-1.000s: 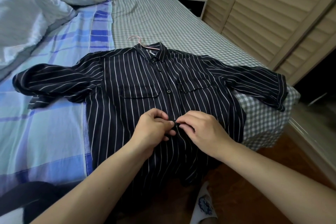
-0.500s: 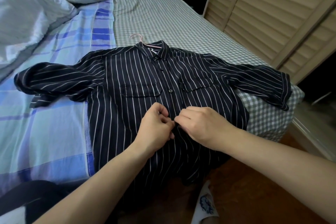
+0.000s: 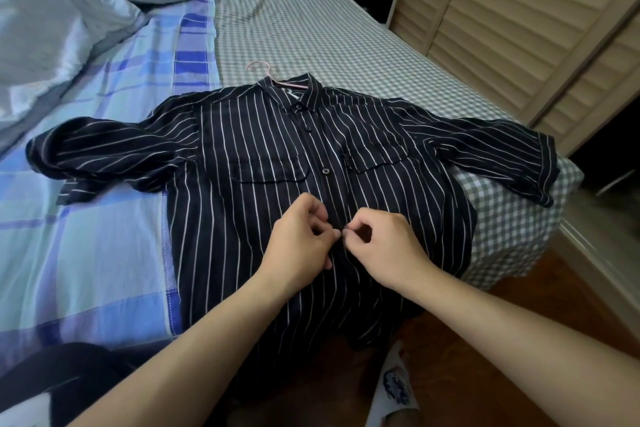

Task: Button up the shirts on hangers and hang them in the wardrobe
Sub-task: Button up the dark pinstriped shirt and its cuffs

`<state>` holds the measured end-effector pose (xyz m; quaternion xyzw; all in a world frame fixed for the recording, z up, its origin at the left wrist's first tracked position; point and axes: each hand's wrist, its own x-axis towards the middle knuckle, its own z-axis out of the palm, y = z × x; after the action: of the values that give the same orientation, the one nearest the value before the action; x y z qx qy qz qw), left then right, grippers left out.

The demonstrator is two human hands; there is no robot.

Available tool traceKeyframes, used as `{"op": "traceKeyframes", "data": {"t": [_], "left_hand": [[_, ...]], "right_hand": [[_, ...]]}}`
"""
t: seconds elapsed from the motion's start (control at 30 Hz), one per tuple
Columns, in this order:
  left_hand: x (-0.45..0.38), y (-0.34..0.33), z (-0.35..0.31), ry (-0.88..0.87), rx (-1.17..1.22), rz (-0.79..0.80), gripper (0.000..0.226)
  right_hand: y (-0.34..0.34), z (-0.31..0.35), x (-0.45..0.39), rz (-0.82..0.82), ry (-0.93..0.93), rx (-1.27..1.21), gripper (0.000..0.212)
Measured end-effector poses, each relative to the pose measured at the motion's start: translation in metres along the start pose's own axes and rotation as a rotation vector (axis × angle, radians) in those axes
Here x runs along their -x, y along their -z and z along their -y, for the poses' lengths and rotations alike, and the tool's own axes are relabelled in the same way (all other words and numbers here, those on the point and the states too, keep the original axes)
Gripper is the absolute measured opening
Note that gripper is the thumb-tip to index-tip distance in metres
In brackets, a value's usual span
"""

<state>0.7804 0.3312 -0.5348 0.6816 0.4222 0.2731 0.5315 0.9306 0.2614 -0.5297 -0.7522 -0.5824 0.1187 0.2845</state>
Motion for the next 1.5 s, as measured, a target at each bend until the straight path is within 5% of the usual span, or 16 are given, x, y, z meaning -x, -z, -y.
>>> {"op": "traceKeyframes", "data": {"t": [0.07, 0.2, 0.43, 0.57, 0.7, 0.83, 0.97, 1.13, 1.3, 1.5], "left_hand": [[-0.002, 0.001, -0.001, -0.051, -0.250, 0.043, 0.019], [-0.011, 0.022, -0.013, -0.036, -0.424, 0.183, 0.007], [-0.054, 0.077, -0.041, -0.138, -0.320, -0.202, 0.014], [-0.126, 0.115, -0.046, -0.120, -0.703, -0.156, 0.017], [-0.189, 0.135, -0.024, -0.004, -1.116, -0.096, 0.045], [-0.231, 0.155, -0.003, 0.020, -1.293, -0.205, 0.057], [-0.266, 0.201, -0.002, 0.108, -1.328, -0.281, 0.039], [-0.332, 0.236, -0.039, -0.052, -1.479, -0.546, 0.021], [-0.368, 0.241, 0.020, 0.138, -1.547, -0.333, 0.031], [-0.370, 0.233, 0.030, 0.140, -1.412, -0.376, 0.027]], "right_hand": [[0.002, 0.002, -0.002, 0.073, -0.083, 0.001, 0.013], [0.030, 0.012, -0.019, 0.179, 0.142, 0.115, 0.013], [0.057, -0.008, -0.173, 0.048, 0.063, 0.338, 0.026], [0.042, -0.028, -0.280, 0.032, -0.017, 0.439, 0.033], [0.012, -0.045, -0.336, 0.222, -0.047, 0.502, 0.035], [0.008, -0.061, -0.368, 0.074, 0.007, 0.455, 0.032], [0.029, -0.074, -0.413, -0.112, 0.002, 0.371, 0.034], [0.043, -0.059, -0.494, -0.269, 0.045, 0.453, 0.023], [-0.014, -0.088, -0.499, 0.033, -0.163, 0.709, 0.024], [-0.027, -0.096, -0.477, -0.152, -0.076, 0.657, 0.022]]}}
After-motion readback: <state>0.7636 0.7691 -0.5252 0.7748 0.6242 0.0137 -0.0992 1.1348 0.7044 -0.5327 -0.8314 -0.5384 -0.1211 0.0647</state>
